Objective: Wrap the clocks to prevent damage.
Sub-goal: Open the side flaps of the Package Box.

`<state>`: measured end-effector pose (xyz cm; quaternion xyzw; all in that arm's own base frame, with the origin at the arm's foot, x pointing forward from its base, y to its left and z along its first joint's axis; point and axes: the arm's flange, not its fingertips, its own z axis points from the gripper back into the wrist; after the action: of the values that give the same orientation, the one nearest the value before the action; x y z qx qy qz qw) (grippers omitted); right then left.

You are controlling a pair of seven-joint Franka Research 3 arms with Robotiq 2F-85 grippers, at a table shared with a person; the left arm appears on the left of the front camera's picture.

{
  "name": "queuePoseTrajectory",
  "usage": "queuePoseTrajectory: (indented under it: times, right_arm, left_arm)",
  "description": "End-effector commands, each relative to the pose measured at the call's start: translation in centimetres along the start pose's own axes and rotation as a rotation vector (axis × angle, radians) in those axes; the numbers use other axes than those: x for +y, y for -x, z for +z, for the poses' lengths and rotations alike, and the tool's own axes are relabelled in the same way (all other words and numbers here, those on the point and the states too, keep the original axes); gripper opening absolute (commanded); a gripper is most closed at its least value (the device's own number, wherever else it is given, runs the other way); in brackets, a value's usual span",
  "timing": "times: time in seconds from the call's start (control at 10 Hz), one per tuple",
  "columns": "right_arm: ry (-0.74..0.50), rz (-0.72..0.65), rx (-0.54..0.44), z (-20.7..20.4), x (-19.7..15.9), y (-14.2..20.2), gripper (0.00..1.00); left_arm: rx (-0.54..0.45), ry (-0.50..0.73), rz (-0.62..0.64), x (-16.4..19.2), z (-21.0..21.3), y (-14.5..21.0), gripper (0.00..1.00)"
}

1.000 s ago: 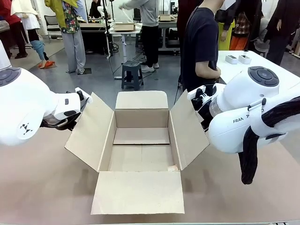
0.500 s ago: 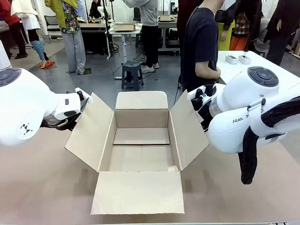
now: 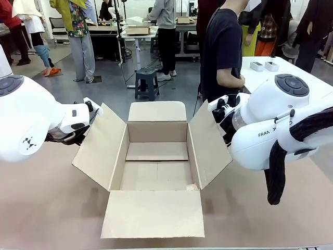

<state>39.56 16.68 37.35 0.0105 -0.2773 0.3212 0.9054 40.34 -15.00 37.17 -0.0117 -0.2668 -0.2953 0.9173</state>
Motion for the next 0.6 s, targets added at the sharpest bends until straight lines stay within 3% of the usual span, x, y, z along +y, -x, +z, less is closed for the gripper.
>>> queuePoseTrajectory:
  times: [0.0,0.1,0.3,0.5]
  right_arm:
    - [-0.011,0.02,-0.044,3.4,-1.3,0.5,1.0]
    - [0.016,0.105,-0.021,6.2,-3.7,1.0,1.0]
    - [-0.008,0.03,0.006,11.8,-9.4,2.7,1.0]
    - [0.007,0.086,0.01,18.9,-8.8,4.0,1.0]
  left_arm:
    - [0.022,-0.033,-0.021,1.5,2.6,0.1,1.0]
    - [0.054,0.004,-0.075,3.3,5.0,-0.4,1.0]
    - [0.08,0.102,-0.113,6.4,8.8,-2.2,1.0]
    - [0.094,0.102,-0.172,6.1,15.2,-3.5,1.0]
